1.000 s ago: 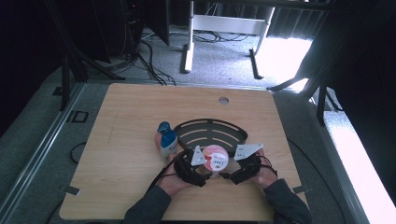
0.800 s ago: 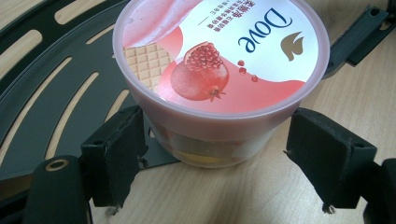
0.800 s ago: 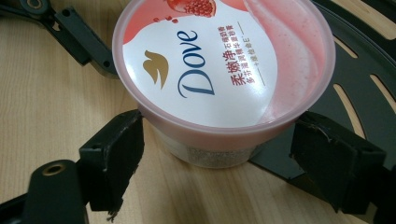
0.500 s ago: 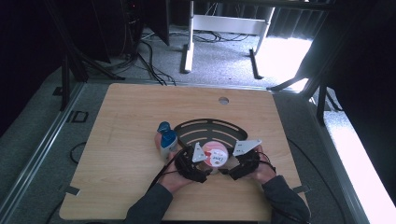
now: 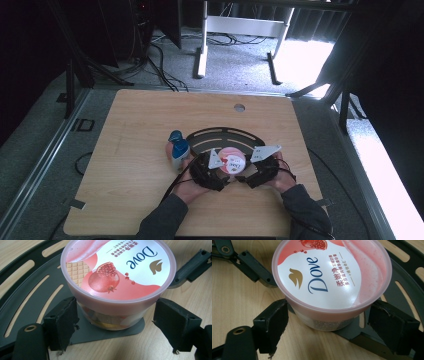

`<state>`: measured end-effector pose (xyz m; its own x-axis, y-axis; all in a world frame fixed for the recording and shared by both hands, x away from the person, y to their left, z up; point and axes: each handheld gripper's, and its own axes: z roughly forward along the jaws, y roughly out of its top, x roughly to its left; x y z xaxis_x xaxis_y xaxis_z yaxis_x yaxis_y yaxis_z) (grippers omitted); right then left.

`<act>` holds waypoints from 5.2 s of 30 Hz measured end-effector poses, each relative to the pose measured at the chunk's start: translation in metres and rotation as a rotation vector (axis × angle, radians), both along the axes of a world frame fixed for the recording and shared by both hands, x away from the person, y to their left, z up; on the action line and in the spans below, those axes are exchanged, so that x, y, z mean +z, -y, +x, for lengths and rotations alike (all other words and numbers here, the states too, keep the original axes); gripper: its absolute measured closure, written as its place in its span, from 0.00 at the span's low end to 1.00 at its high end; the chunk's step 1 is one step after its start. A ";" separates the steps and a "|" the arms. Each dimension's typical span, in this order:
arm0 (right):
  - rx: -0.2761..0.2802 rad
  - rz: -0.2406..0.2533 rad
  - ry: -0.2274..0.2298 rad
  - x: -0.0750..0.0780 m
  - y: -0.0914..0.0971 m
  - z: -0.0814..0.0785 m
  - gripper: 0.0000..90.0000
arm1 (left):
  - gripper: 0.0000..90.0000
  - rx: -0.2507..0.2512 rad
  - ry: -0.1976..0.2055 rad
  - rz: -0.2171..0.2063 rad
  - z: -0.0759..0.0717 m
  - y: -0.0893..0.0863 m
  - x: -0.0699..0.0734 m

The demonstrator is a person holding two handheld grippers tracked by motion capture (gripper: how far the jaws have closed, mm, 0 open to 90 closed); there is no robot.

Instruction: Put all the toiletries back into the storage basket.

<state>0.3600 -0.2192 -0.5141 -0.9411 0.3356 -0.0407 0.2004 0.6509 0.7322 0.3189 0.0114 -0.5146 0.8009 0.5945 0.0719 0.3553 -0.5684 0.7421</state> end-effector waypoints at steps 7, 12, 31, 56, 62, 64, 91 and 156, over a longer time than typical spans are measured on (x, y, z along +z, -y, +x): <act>-0.005 -0.003 -0.004 0.001 0.001 0.004 0.18 | 0.22 0.015 0.005 0.019 0.004 0.005 0.002; -0.019 0.003 -0.009 0.001 0.002 0.009 0.18 | 0.22 0.030 0.001 0.013 0.008 0.006 0.002; -0.044 -0.009 -0.025 0.003 0.008 0.023 0.18 | 0.22 0.057 -0.003 -0.011 0.022 0.015 0.001; -0.107 -0.016 -0.048 -0.001 0.022 0.040 0.19 | 0.24 0.053 -0.025 -0.012 0.045 0.030 -0.004; -0.123 -0.013 -0.055 0.000 0.026 0.045 0.19 | 0.24 0.062 -0.023 -0.021 0.052 0.036 -0.003; -0.125 -0.013 -0.056 0.000 0.027 0.046 0.19 | 0.24 0.064 -0.024 -0.025 0.052 0.037 -0.003; -0.214 -0.042 -0.103 -0.001 0.040 0.063 0.20 | 0.29 0.084 -0.058 -0.064 0.073 0.053 -0.011; -0.562 -0.006 -0.083 -0.011 0.078 0.081 1.00 | 0.98 0.190 0.030 -0.053 0.071 0.037 -0.014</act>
<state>0.4413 -0.2971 -0.5255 -0.6183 0.7856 0.0219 0.5735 0.4319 0.6961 0.3901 -0.0251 -0.5290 0.6717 0.7385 0.0584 0.4298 -0.4527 0.7812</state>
